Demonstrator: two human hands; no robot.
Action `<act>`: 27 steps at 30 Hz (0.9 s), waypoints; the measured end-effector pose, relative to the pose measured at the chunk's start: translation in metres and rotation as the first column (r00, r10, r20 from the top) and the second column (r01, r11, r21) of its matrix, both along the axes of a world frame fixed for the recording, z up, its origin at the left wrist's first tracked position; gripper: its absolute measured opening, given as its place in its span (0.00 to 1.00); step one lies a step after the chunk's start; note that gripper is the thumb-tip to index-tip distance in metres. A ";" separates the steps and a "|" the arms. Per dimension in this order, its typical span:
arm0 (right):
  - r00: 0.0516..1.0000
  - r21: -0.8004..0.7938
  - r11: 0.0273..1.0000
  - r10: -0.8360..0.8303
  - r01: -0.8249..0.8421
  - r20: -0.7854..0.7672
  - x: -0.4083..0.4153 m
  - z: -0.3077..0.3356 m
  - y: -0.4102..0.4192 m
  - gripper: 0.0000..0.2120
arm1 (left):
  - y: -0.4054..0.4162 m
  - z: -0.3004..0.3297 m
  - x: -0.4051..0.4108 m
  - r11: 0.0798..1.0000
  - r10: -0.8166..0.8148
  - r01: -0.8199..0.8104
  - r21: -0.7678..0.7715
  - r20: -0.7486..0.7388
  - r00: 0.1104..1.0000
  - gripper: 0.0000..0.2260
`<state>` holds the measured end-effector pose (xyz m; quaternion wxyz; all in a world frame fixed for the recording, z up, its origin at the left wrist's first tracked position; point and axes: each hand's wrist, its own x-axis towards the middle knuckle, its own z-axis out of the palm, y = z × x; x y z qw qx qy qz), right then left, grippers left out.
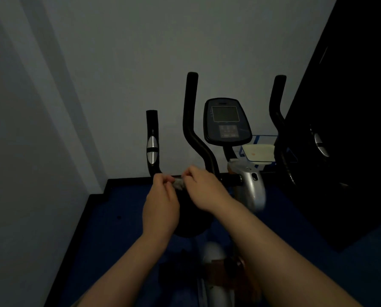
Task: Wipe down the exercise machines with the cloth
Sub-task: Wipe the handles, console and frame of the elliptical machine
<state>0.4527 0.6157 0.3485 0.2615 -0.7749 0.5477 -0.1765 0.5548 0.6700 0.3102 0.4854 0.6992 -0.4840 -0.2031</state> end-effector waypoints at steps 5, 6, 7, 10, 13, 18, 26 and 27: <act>0.998 -0.173 0.985 -0.022 0.012 -0.055 -0.017 -0.012 0.029 0.16 | 0.003 0.001 0.000 1.000 -0.019 0.019 0.004 0.001 1.000 0.08; 0.996 -0.183 0.983 -0.023 0.007 -0.083 -0.018 -0.013 0.031 0.14 | 0.003 0.001 0.000 1.000 -0.023 0.023 0.002 0.006 1.000 0.08; 0.992 -0.186 0.983 -0.026 0.002 -0.127 -0.017 -0.013 0.031 0.13 | 0.004 0.001 0.000 1.000 -0.026 0.026 -0.001 0.015 1.000 0.09; 0.963 -0.170 0.985 -0.035 -0.011 -0.266 -0.003 -0.008 0.018 0.10 | 0.002 0.002 0.000 0.999 -0.031 0.031 -0.012 0.042 0.999 0.09; 0.972 -0.211 0.977 -0.066 0.018 -0.225 -0.002 -0.009 0.020 0.10 | 0.001 0.000 -0.001 1.000 -0.022 0.022 -0.013 0.025 0.999 0.09; 0.985 -0.237 0.960 -0.163 0.146 -0.056 -0.019 -0.021 0.047 0.15 | 0.002 0.000 0.001 0.998 -0.045 0.044 -0.052 -0.025 0.999 0.09; 0.874 -0.190 0.881 -0.357 0.432 0.331 -0.002 -0.037 0.065 0.18 | -0.001 -0.002 0.012 0.972 -0.234 0.237 -0.013 -0.208 0.950 0.11; 0.839 -0.162 0.870 -0.377 0.466 0.392 -0.002 -0.039 0.074 0.19 | -0.001 -0.003 0.014 0.964 -0.258 0.267 0.007 -0.227 0.939 0.10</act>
